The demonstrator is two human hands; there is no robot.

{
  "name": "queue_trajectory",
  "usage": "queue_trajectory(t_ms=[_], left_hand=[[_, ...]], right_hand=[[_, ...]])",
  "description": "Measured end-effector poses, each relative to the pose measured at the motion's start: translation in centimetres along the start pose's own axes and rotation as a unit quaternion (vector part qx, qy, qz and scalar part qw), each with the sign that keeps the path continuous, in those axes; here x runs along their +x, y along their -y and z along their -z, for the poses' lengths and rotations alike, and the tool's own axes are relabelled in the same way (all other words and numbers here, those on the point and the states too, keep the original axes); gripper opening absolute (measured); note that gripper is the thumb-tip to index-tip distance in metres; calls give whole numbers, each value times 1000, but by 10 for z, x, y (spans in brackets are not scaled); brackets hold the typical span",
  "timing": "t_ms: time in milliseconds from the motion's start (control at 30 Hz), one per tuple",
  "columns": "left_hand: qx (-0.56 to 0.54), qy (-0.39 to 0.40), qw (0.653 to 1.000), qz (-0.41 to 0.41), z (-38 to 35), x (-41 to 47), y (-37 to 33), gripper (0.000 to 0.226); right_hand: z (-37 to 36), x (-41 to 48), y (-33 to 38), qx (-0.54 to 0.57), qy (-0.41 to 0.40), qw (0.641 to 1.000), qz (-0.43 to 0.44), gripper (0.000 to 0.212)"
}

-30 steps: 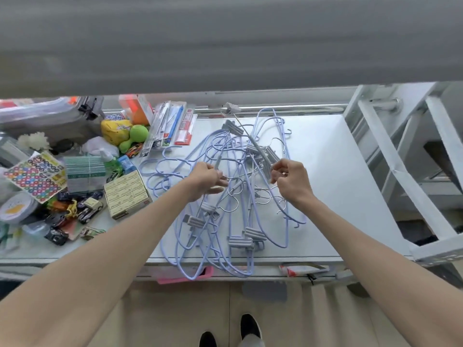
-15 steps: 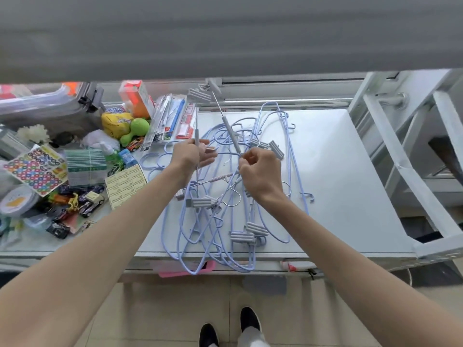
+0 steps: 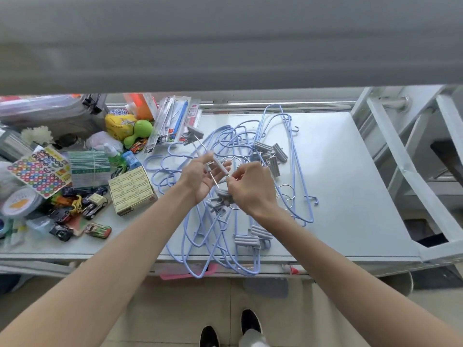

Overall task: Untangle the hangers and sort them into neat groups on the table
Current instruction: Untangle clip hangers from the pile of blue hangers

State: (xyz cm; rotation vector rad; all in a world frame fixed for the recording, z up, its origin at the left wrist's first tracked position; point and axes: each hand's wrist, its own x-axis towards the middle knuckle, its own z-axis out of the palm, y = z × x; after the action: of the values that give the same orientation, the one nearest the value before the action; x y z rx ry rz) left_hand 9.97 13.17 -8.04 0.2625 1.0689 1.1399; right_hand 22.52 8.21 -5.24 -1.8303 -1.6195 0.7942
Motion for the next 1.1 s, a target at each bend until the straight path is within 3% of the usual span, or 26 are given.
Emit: queue_trajectory(t_ms=[100,367,567,667,767,867,1033,1100], left_hand=[[-1,-15,1000,-10,8,6,5,20],[61,21,998,-13,-16,7,17,12],[78,68,994,41,-84,14,48,10],[98,103,986,82,-114,20,69,14],[143,133,974,112,-136,23,88,19],[184,131,967,115,-159,26,111,23],[304,127,939,95,-182,35,147,9],[360,143,915,108,-182,40,153,16]], right_hand=[[11,-5,-5,22,-30,999,-11,32],[42,-7,-43,30,-59,993,-99,36],[65,-5,-72,38,74,991,-107,41],[76,-3,-94,35,11,991,-132,30],[92,-5,-114,120,-16,978,-169,18],[103,-8,-129,225,16,952,-205,34],[112,-5,-148,261,18,938,-227,47],[117,-3,-157,279,32,929,-241,52]])
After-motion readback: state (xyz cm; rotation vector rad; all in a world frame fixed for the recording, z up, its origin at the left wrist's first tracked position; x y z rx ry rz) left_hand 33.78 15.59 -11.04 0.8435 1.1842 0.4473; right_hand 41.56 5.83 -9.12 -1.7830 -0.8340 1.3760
